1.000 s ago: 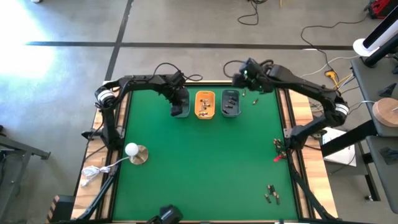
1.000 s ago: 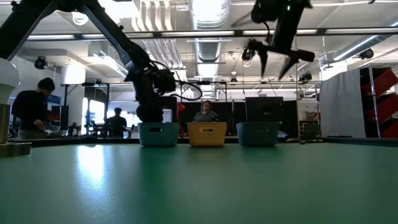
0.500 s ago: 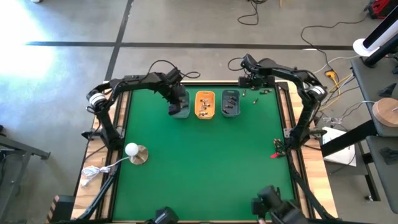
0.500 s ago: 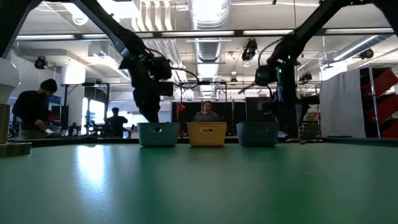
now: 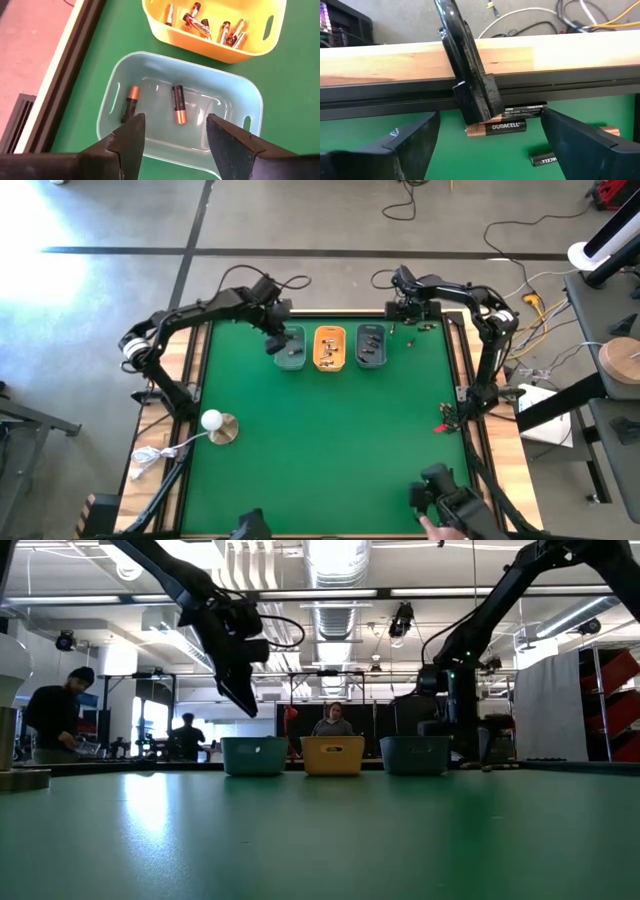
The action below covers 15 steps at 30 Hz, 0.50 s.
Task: Sort batteries
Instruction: Put the big brown battery into the green bin
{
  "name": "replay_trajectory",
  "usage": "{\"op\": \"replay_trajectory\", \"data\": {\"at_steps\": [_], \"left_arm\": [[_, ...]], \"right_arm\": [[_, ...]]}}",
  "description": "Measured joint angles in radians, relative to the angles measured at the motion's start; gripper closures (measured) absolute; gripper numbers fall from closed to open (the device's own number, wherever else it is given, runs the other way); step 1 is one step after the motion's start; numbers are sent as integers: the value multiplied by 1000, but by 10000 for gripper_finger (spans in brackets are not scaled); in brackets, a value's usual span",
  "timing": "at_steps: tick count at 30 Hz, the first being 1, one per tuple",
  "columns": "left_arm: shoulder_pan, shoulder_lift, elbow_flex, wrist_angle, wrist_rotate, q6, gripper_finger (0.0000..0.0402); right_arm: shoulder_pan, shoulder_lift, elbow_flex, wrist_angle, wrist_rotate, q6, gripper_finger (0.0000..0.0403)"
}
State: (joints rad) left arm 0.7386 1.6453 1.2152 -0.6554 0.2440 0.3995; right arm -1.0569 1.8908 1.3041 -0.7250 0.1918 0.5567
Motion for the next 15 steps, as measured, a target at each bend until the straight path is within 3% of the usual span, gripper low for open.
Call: {"op": "replay_trajectory", "data": {"at_steps": [15], "left_arm": [[5, -6, 0, 2, -2, -20, 212]], "right_arm": [[-3, -17, -15, -16, 32, 22, 100]]}}
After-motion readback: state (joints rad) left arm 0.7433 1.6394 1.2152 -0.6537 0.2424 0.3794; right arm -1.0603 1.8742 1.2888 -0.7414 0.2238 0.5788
